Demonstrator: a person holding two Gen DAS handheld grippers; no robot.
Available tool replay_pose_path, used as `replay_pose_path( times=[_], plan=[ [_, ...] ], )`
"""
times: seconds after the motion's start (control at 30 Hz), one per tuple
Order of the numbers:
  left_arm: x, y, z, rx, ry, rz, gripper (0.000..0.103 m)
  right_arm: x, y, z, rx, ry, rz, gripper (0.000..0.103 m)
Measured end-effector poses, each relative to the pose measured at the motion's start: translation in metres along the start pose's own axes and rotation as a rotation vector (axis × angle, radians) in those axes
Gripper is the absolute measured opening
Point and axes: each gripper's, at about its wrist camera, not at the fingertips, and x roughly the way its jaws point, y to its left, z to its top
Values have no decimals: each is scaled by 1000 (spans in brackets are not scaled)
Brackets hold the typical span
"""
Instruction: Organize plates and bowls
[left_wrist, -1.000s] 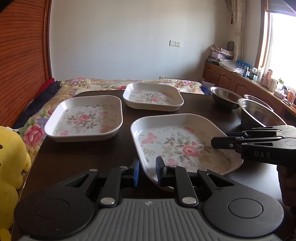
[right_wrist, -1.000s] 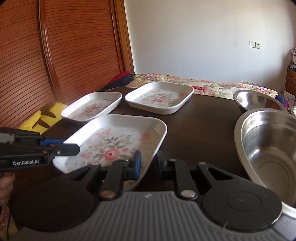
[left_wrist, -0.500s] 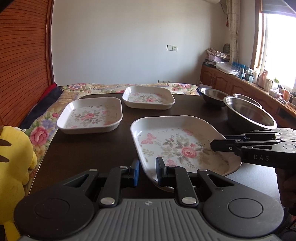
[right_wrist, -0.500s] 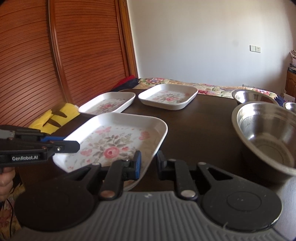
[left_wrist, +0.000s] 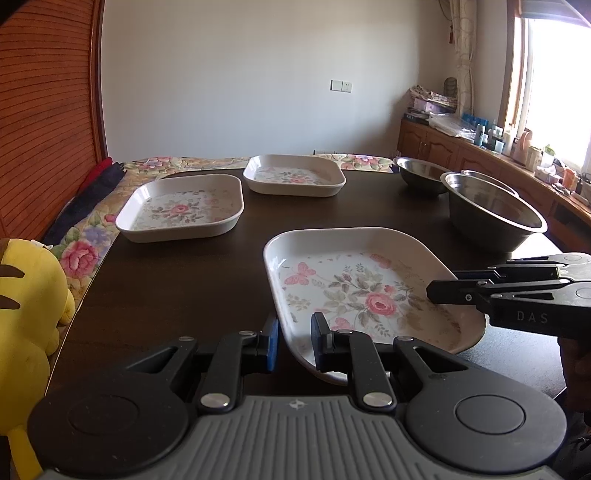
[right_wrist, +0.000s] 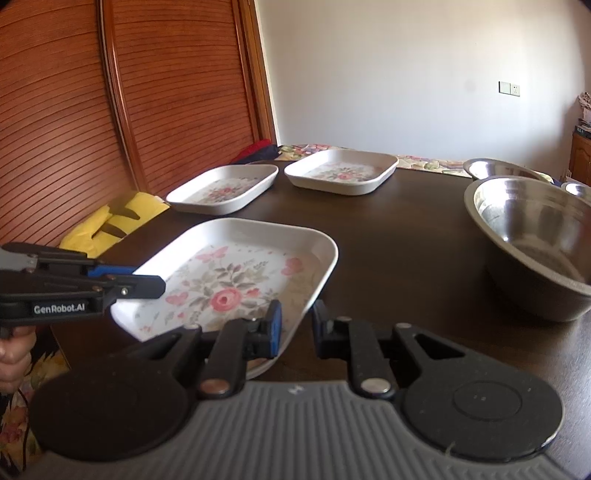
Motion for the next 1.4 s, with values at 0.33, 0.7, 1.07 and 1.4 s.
replay_pose_path(
  times=[0.33, 0.7, 1.07, 1.4],
  plan=[
    [8, 2, -3, -10, 20, -7, 19, 4, 0, -1, 8, 17, 3, 20],
    [4, 13, 2, -23, -9, 29, 47, -9, -12, 10, 32, -41, -24, 20],
    [-4, 26, 15, -14, -37, 71, 102, -5, -7, 22, 9, -69, -12, 21],
    [-3, 35, 21, -34, -14, 85, 103, -3, -3, 28, -9, -77, -5, 22]
  ],
)
